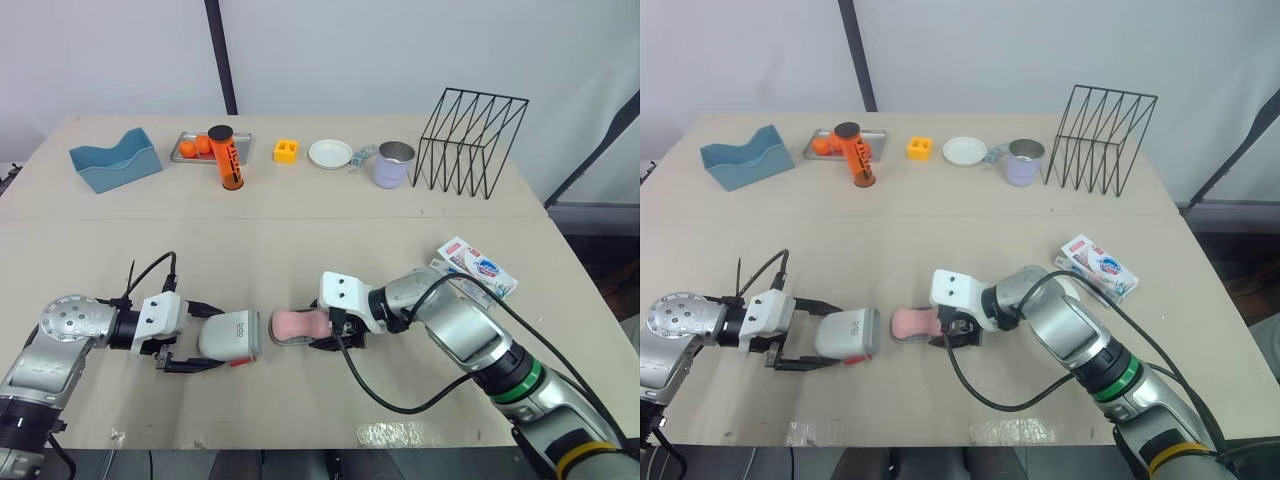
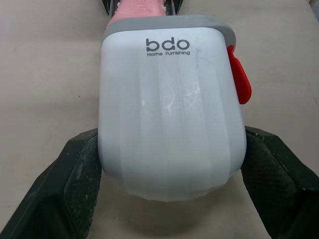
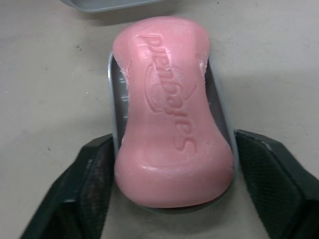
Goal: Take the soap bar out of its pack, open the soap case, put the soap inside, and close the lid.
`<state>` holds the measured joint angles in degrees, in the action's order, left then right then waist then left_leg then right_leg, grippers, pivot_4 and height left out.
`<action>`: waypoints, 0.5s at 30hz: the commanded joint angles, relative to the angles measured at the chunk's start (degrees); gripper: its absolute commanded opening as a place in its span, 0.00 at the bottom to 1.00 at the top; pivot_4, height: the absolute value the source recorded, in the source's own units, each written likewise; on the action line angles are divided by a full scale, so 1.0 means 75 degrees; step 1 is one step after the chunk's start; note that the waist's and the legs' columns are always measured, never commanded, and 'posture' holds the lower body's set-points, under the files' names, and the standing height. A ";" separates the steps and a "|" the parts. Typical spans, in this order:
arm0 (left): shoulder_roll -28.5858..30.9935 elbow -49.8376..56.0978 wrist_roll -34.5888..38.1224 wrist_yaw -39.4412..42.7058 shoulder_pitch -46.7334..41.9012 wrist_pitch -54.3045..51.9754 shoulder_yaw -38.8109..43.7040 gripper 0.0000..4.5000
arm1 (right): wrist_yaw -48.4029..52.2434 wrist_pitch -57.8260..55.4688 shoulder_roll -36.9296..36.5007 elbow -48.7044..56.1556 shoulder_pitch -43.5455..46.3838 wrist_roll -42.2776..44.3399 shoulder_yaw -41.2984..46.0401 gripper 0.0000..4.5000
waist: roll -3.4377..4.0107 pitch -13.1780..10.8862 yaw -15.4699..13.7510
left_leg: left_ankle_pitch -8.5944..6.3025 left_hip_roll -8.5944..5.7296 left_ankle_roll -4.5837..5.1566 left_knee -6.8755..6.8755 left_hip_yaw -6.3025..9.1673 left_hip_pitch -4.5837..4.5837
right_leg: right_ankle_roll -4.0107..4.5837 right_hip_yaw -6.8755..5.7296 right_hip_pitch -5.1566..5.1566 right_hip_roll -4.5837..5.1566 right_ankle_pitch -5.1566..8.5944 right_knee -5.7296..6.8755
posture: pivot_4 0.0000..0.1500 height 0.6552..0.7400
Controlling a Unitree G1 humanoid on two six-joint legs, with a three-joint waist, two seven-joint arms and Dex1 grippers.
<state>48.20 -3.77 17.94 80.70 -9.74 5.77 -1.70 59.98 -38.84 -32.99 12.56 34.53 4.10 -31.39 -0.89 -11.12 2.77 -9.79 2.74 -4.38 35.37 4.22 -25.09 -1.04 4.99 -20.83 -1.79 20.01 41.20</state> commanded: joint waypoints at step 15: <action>0.0133 0.0225 0.0087 -0.0045 -0.0004 -0.0029 0.0151 0.77 | 0.0141 0.0047 -0.0057 -0.0075 -0.0149 0.0011 0.0009 0.56 | -0.0004 0.0003 -0.0001 | 0.0000 0.0000 0.0000 0.0000 0.0001 0.0001 | 0.0000 -0.0002 0.0002 0.0000 0.0000 0.0000 | 1.00 1.00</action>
<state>48.22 -3.73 17.95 80.37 -9.72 5.75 -1.70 60.60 -38.13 -33.18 12.41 34.18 4.23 -30.93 -0.93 -11.10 2.77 -9.79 2.75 -4.38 35.37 4.23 -25.08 -1.04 4.97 -20.82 -1.79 20.01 41.20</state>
